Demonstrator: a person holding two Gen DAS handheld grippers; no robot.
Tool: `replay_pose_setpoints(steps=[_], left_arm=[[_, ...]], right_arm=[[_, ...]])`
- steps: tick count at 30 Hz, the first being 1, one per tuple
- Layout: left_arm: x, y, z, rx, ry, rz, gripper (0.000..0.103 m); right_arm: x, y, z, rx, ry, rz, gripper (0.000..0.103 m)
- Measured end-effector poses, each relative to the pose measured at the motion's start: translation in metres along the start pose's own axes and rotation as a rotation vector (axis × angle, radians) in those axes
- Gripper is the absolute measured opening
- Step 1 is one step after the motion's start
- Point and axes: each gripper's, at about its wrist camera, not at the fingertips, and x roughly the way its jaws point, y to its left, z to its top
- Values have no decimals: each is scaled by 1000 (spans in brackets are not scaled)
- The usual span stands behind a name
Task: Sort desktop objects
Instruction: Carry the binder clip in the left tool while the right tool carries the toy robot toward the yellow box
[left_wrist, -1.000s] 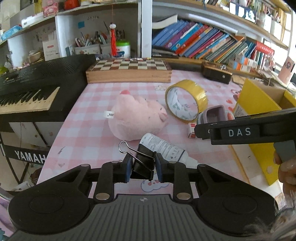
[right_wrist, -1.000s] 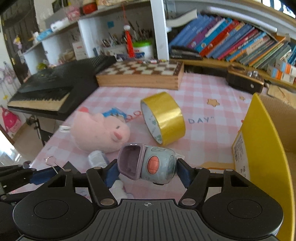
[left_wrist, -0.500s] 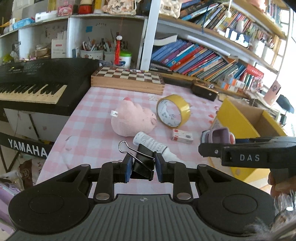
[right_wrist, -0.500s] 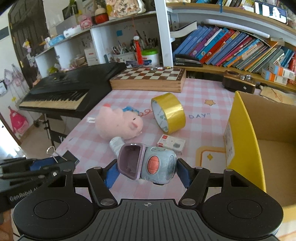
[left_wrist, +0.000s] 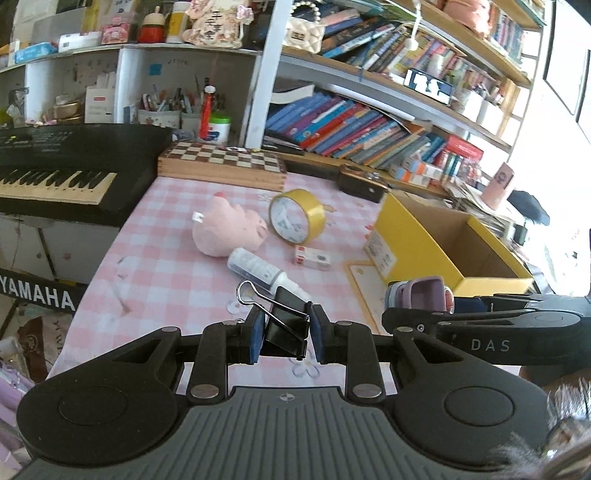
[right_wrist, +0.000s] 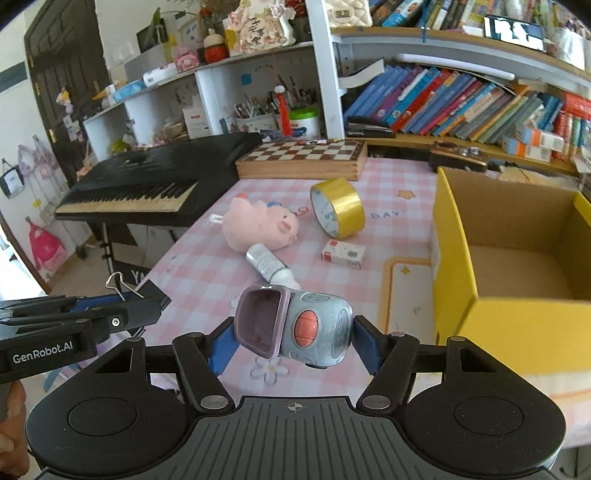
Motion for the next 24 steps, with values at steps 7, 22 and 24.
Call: replay_pose_setpoints(steps=[7, 22, 24], left_arm=[[-13, -12, -12, 38, 6, -39, 24], [-24, -36, -27, 93, 21, -117, 24], [-22, -41, -28, 100, 27, -133, 24]], right_arm=[[-18, 4, -20, 27, 4, -22, 67], [-49, -8, -53, 105, -4, -89, 67], [-54, -13, -58, 124, -5, -107, 67]])
